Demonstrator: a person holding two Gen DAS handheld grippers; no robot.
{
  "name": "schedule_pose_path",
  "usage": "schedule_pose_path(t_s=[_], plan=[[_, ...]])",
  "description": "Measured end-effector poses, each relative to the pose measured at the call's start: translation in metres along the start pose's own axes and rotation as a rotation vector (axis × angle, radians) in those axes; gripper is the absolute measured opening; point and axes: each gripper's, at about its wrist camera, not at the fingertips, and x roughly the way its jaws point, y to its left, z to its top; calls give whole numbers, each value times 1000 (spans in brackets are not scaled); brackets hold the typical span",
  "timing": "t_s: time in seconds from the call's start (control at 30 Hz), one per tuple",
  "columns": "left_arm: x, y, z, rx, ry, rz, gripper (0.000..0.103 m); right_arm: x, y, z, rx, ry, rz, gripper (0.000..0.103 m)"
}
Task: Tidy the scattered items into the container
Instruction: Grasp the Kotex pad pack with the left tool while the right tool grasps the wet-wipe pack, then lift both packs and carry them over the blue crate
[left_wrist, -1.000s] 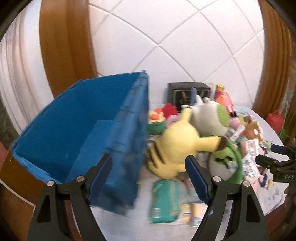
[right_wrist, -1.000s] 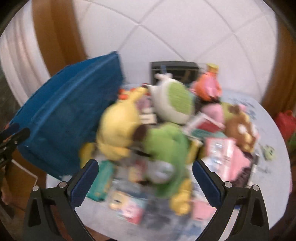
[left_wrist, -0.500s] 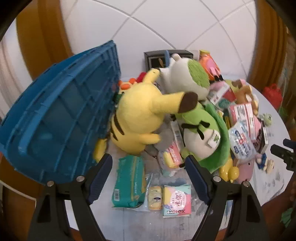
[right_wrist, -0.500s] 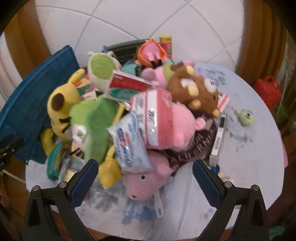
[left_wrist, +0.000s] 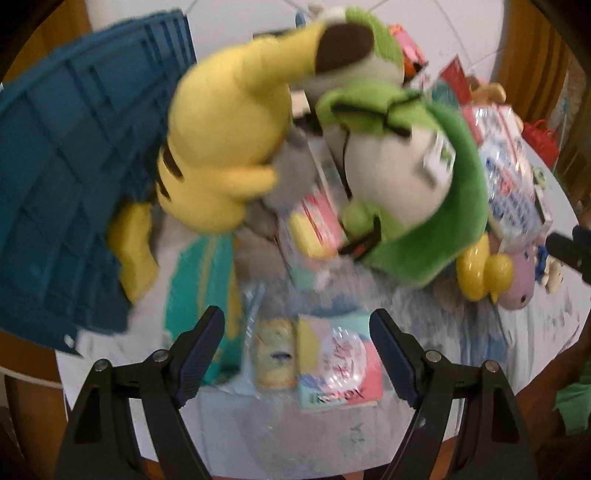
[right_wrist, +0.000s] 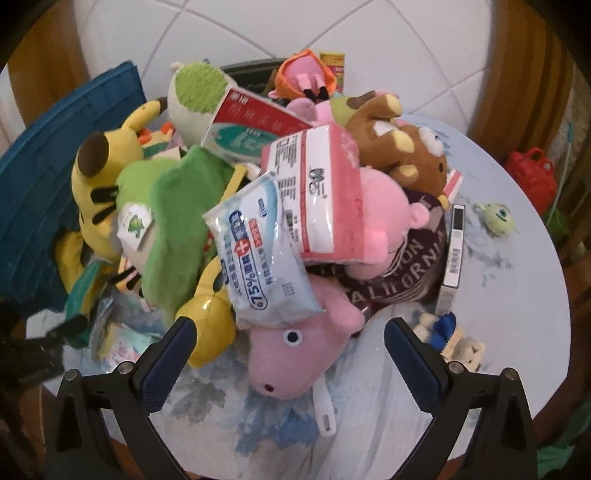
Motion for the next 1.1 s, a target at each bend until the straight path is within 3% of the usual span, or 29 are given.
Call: schedule_pose_path(t_s=[0.2,0.23,0.3,0.43,0.5,0.53,0.57,0.6,0.63,0.7,0.77,0.9,1.1], plan=[[17,-17,-17,-39,38,25,81,12,-3,1,-44,-8,4,100],[21,-19,-20,-45,47,32,81,13,-3,1,-65,-13,0,96],[31,-23,-26,-59,68,42,81,18,-2,2,-89,-15,12,71],[54,-27,-35,-81,114,59,81,27,5,5,-144,-23,24,72],[61,-25,-35,-114,110,25,83,34,11,6,-175,-30,16,87],[62,-24,-35,-128,108,9,83,41,14,7,-187,-26,8,88],[64,-24,-32,-120,107,9,80,48,17,8,-199,-23,0,88],[66,-25,-30,-113,107,7,71,56,19,8,-208,-9,-6,85],[66,-24,-28,-114,103,0,65,63,19,7,-209,1,1,75],[62,-23,-24,-116,90,15,61,65,12,7,-174,0,24,48],[57,-25,-22,-94,76,50,59,58,-2,6,-116,-13,53,48],[47,-23,-19,-104,57,46,59,39,-38,1,-30,-28,90,48],[15,-23,-12,-100,-6,33,59,30,-85,-22,70,-5,81,47]])
